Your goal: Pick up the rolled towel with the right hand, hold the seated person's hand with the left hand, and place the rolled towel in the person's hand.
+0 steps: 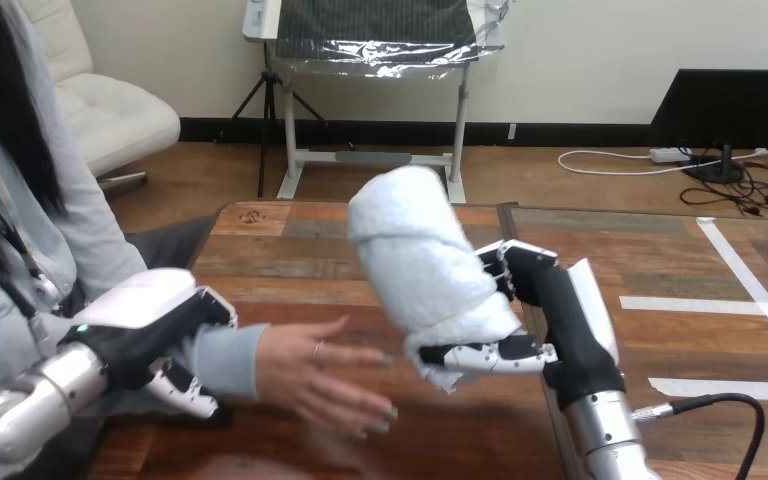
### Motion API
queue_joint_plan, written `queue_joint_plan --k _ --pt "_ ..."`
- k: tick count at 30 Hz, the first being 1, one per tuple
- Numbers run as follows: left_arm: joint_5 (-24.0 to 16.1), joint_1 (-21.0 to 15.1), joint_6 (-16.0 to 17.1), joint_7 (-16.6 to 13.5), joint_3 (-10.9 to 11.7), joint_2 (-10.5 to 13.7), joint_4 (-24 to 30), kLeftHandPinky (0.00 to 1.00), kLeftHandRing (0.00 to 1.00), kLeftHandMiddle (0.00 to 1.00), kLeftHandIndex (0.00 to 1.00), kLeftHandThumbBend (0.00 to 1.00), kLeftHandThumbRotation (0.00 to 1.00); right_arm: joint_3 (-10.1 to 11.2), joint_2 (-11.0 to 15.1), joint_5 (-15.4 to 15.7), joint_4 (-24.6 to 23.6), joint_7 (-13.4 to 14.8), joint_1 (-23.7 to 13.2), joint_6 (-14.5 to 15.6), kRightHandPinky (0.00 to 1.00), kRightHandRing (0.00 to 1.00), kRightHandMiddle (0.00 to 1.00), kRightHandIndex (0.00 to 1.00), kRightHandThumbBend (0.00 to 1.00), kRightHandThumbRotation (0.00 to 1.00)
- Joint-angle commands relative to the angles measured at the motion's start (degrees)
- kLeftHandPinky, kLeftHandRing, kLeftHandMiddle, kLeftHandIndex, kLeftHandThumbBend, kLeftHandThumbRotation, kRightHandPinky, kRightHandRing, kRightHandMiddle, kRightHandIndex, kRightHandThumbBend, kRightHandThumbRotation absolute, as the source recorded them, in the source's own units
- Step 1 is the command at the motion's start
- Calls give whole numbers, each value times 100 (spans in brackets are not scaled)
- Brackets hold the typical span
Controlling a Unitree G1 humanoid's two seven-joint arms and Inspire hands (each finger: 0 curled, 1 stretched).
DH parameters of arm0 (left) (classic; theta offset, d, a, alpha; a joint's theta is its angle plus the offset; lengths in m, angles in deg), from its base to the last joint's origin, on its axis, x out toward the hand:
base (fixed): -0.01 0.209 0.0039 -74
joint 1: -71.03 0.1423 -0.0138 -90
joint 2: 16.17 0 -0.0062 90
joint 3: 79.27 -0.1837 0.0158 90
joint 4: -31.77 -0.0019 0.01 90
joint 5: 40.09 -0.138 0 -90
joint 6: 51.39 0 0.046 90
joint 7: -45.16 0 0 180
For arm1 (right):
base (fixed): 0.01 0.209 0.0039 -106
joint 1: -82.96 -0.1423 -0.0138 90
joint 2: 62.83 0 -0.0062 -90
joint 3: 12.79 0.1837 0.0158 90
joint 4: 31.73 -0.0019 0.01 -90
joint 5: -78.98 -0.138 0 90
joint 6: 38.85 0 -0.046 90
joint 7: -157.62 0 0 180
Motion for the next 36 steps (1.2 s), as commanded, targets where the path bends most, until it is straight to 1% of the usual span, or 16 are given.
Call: queue_joint_plan --k 1,7,13,18,24,27,31,36 --pt "312 -712 5 154 133 -176 787 26 31 38 38 80 0 -64 -6 44 -127 233 -335 -12 31 36 46 47 78 0" --pt "413 -817 -29 288 155 -237 1094 27 32 39 39 81 0 -175 -31 149 -118 340 -338 33 31 36 46 47 78 0" --pt "515 -965 -110 482 152 -324 1327 26 32 39 40 81 0 -268 -81 209 -102 364 -323 37 30 36 46 47 80 0" --pt "550 -1112 -152 562 141 -422 1372 26 31 38 40 81 0 -357 -122 276 -86 416 -316 48 30 35 45 47 80 0" --pt "521 -1282 -116 532 127 -539 1371 26 31 38 39 81 0 -508 -178 408 -101 519 -262 72 29 35 45 47 81 0" --pt "506 -1359 -198 560 116 -608 1395 26 31 38 39 82 0 -584 -212 471 -96 580 -242 64 29 34 45 46 81 0" --pt "507 -1450 -267 596 105 -697 1417 26 31 38 39 82 0 -682 -253 531 -95 580 -190 7 29 35 45 46 81 0" --pt "514 -1531 -351 661 92 -782 1440 26 31 38 39 83 0 -744 -323 553 -93 575 -128 -48 29 35 45 46 81 0"
